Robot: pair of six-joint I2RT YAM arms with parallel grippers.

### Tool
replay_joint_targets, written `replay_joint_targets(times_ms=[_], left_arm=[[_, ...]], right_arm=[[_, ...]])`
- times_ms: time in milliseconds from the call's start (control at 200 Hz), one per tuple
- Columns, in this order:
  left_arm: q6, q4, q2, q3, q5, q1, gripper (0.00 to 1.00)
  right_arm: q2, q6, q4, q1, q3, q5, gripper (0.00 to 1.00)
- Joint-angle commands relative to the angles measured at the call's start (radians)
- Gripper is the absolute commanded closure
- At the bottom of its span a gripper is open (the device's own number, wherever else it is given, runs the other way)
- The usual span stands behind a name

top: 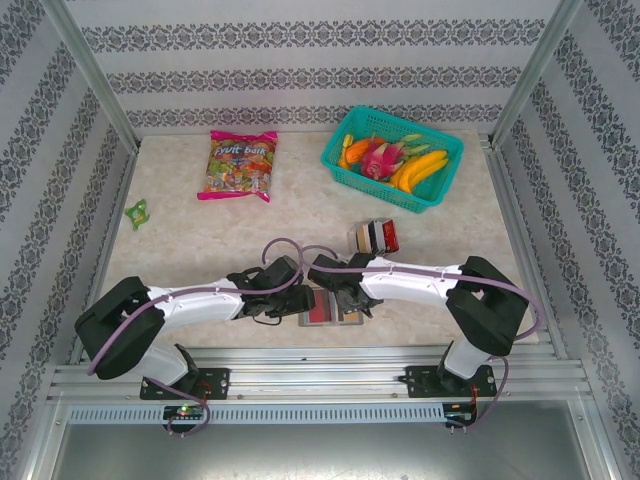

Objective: Put the credit cards into the card holder

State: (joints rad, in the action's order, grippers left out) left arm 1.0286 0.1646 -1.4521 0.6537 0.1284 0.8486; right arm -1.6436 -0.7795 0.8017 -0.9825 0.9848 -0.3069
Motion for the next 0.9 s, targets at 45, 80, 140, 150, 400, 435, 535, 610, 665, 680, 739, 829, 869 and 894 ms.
replay_joint_targets(times_ms=[45, 80, 140, 150, 400, 435, 535, 610, 665, 680, 739, 829, 869, 894], left_arm=[[0.008, -0.012, 0.016, -0.013, 0.005, -0.011, 0.37], [0.009, -0.014, 0.015, -0.013, 0.004, -0.011, 0.37], [0.010, -0.014, 0.014, -0.012, 0.005, -0.011, 0.37], [0.009, -0.015, 0.014, -0.012, 0.005, -0.011, 0.37], [0.008, -0.011, 0.013, -0.012, 0.008, -0.011, 0.37], [0.008, -0.012, 0.013, -0.012, 0.010, -0.012, 0.37], [0.008, -0.012, 0.014, -0.011, 0.010, -0.011, 0.37], [0.009, -0.012, 0.015, -0.011, 0.010, -0.011, 0.37], [0.009, -0.012, 0.015, -0.011, 0.010, -0.011, 0.37], [0.009, -0.012, 0.016, -0.011, 0.010, -0.011, 0.37], [0.009, -0.012, 0.015, -0.011, 0.010, -0.011, 0.37], [0.008, -0.012, 0.015, -0.012, 0.010, -0.011, 0.37], [0.008, -0.011, 0.015, -0.012, 0.010, -0.011, 0.37], [0.008, -0.012, 0.015, -0.012, 0.010, -0.011, 0.37]], right_arm=[[0.003, -0.004, 0.031, -0.018, 0.032, -0.030, 0.75], [0.001, -0.003, 0.028, -0.018, 0.031, -0.028, 0.76], [-0.004, -0.005, 0.027, -0.017, 0.029, -0.024, 0.79], [-0.005, -0.006, 0.027, -0.017, 0.029, -0.024, 0.79], [-0.023, -0.011, 0.037, -0.017, 0.025, -0.034, 0.74], [-0.027, -0.009, 0.039, -0.017, 0.027, -0.037, 0.74], [-0.035, -0.004, 0.043, -0.017, 0.033, -0.040, 0.74], [-0.038, -0.002, 0.042, -0.018, 0.034, -0.039, 0.76], [-0.037, -0.004, 0.045, -0.018, 0.036, -0.044, 0.78], [-0.035, -0.004, 0.046, -0.017, 0.035, -0.044, 0.78], [-0.027, -0.002, 0.044, -0.018, 0.031, -0.044, 0.80], [-0.016, -0.002, 0.047, -0.018, 0.032, -0.044, 0.80], [-0.012, -0.001, 0.048, -0.017, 0.031, -0.043, 0.81], [-0.008, -0.002, 0.048, -0.017, 0.031, -0.044, 0.82]])
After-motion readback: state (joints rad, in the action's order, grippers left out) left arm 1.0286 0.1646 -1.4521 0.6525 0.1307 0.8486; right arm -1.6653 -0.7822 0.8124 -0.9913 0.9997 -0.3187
